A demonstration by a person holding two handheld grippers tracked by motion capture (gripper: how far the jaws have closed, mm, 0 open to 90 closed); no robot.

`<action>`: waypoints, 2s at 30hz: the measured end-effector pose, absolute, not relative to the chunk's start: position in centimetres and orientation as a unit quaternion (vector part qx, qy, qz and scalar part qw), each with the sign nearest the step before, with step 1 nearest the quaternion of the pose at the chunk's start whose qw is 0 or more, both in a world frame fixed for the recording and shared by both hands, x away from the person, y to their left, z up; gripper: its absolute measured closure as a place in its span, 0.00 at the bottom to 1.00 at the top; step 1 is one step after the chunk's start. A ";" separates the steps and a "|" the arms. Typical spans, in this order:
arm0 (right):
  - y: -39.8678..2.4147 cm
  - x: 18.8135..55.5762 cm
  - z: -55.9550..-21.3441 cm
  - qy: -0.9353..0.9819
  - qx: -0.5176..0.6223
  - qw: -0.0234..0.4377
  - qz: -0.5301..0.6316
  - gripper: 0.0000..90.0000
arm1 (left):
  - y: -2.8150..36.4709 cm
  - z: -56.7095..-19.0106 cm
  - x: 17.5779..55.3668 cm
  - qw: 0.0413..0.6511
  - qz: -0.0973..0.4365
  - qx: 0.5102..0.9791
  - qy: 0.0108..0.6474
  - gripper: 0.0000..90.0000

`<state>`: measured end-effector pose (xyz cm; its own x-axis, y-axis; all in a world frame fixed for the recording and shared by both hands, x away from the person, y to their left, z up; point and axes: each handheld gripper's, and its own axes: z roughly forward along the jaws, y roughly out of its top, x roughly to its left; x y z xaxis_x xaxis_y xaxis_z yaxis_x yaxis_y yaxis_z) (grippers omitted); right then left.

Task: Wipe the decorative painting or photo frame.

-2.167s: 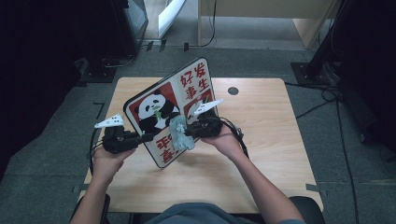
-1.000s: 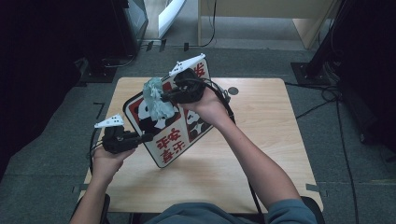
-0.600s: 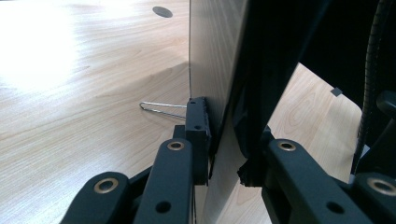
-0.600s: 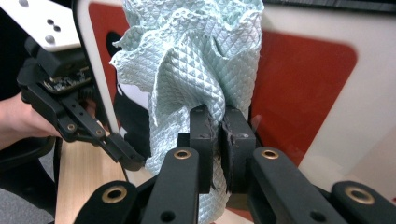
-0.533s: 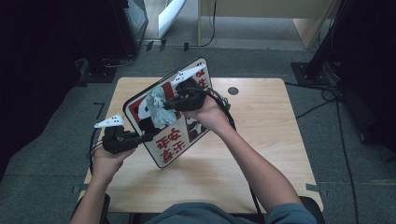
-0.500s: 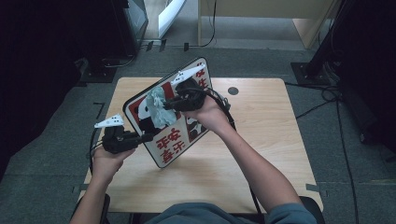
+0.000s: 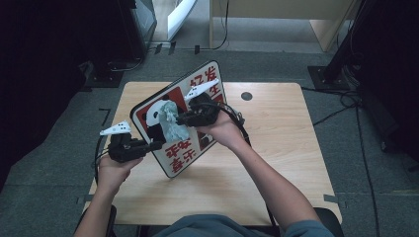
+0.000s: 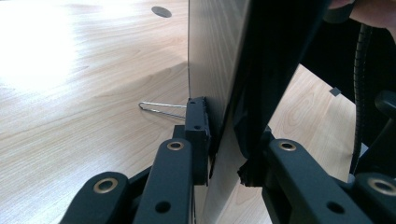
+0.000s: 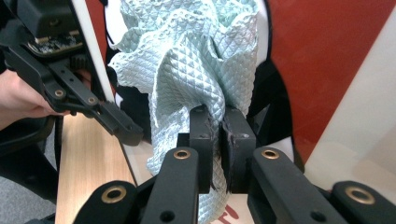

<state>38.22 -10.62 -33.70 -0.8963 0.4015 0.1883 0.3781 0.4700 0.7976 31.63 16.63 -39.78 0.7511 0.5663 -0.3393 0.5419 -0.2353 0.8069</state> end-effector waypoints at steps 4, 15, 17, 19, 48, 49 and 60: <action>-10.7 38.2 -34.2 0.858 0.226 0.012 0.461 0.94 | 16.6 -39.8 31.6 0.508 0.012 0.786 0.353 0.87; -10.9 37.8 -36.1 0.859 0.235 -0.001 0.454 0.94 | 16.6 -39.8 31.6 0.508 0.012 0.786 0.353 0.86; -11.0 37.7 -36.5 0.860 0.236 -0.004 0.453 0.94 | 16.6 -39.8 31.6 0.508 0.012 0.786 0.353 0.86; -11.0 37.6 -36.8 0.861 0.238 -0.007 0.450 0.94 | 16.6 -39.8 31.6 0.508 0.012 0.786 0.353 0.87; -12.3 36.9 -42.5 0.855 0.243 -0.039 0.456 0.94 | 16.6 -39.8 31.6 0.508 0.012 0.786 0.353 0.86; -12.3 36.8 -42.8 0.856 0.244 -0.040 0.455 0.94 | 16.6 -39.8 31.6 0.508 0.012 0.786 0.353 0.86; -12.6 36.2 -45.5 0.861 0.259 -0.049 0.434 0.94 | 16.6 -39.8 31.6 0.510 0.011 0.784 0.354 0.86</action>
<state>36.19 -12.61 -45.49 -0.8615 0.4031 0.3086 0.4879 0.4891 0.7231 31.61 16.62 -39.79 0.7489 0.5663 -0.3441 0.5441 -0.2292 0.8071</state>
